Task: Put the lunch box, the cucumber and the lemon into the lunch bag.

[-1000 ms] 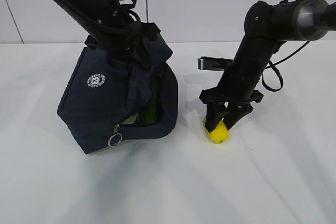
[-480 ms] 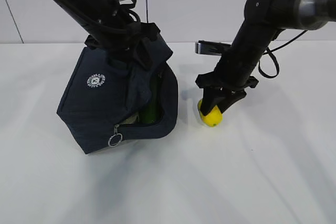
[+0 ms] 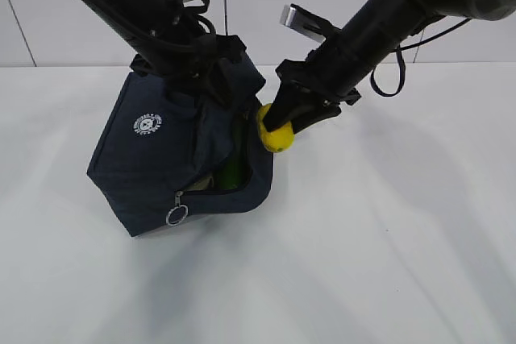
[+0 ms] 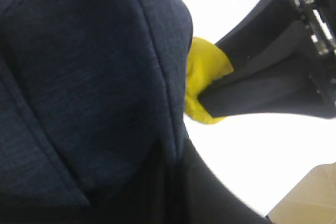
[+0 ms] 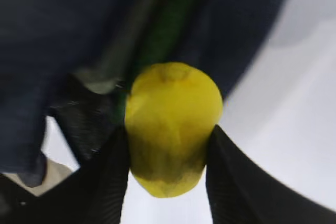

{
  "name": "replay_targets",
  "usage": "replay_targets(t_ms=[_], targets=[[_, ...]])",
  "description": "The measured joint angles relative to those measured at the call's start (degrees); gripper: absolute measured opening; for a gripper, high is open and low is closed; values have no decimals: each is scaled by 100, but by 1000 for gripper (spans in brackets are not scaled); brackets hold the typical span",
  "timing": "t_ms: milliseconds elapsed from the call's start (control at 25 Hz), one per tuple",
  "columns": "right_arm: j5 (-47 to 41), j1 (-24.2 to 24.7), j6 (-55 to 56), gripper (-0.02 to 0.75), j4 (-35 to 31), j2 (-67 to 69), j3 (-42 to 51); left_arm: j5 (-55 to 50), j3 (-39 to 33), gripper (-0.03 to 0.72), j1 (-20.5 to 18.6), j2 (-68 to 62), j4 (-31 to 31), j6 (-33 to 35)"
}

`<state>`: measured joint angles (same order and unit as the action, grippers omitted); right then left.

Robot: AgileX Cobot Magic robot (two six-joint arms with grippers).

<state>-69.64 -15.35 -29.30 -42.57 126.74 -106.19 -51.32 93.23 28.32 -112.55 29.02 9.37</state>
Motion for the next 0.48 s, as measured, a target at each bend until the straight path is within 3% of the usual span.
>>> replay_targets(t_ms=[480], targets=[[21,0,-1341,326,-1809,415,0,-21,0,3,-10,0,119,0]])
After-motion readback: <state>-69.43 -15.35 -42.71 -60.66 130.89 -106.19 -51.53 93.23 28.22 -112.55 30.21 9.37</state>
